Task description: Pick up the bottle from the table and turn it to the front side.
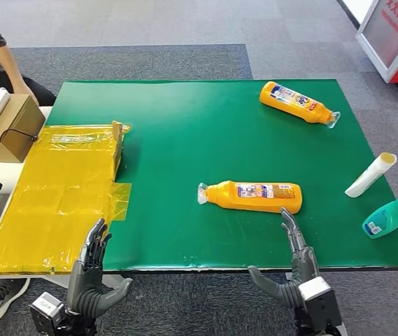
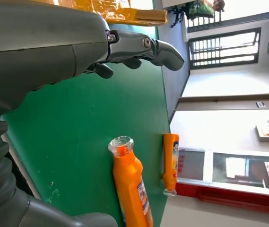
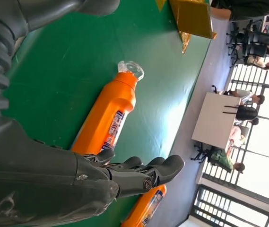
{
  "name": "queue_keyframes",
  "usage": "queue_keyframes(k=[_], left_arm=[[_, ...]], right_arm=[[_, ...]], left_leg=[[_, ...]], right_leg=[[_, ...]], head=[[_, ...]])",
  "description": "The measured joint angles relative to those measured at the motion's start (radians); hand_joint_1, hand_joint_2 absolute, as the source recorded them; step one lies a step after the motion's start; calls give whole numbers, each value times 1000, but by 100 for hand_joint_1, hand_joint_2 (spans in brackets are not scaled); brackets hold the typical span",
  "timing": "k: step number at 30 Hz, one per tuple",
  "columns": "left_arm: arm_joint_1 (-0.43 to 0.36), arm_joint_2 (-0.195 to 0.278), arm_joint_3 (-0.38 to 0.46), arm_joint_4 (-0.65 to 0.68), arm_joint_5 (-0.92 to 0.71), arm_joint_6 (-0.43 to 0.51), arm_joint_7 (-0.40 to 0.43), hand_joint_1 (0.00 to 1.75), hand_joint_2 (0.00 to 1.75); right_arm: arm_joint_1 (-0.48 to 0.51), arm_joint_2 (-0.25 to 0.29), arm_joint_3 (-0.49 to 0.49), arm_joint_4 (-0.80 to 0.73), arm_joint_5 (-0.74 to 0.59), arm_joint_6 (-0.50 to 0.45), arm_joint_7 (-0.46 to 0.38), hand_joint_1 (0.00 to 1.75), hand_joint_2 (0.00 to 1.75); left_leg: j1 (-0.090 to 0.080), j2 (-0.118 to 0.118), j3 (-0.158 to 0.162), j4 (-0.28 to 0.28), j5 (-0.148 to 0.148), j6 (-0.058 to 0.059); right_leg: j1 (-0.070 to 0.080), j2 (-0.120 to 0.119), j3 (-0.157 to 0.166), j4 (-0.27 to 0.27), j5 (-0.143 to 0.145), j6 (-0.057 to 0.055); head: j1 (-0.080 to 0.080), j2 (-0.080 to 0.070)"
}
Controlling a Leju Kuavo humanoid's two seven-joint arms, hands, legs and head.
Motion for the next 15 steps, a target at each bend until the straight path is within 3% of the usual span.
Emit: queue_keyframes(k=[3,8,15], left_arm=[[0,1,5,0,-3,0,-1,0,175],[0,7,51,0,-3,-45,-10,0,175],[-3,9,131,1,-34,-133,-14,0,175]], right_arm=[[-7,-11,2,-8,54,-4,29,0,175],[-68,-51,21,-7,185,-6,169,0,175],[-178,-128,33,26,238,102,311,0,175]], left_leg=[[0,0,0,0,0,0],[0,0,0,0,0,0],[0,0,0,0,1,0]], right_leg=[[0,0,0,0,0,0],[0,0,0,0,0,0],[0,0,1,0,1,1]], head=[[0,0],[0,0],[0,0]])
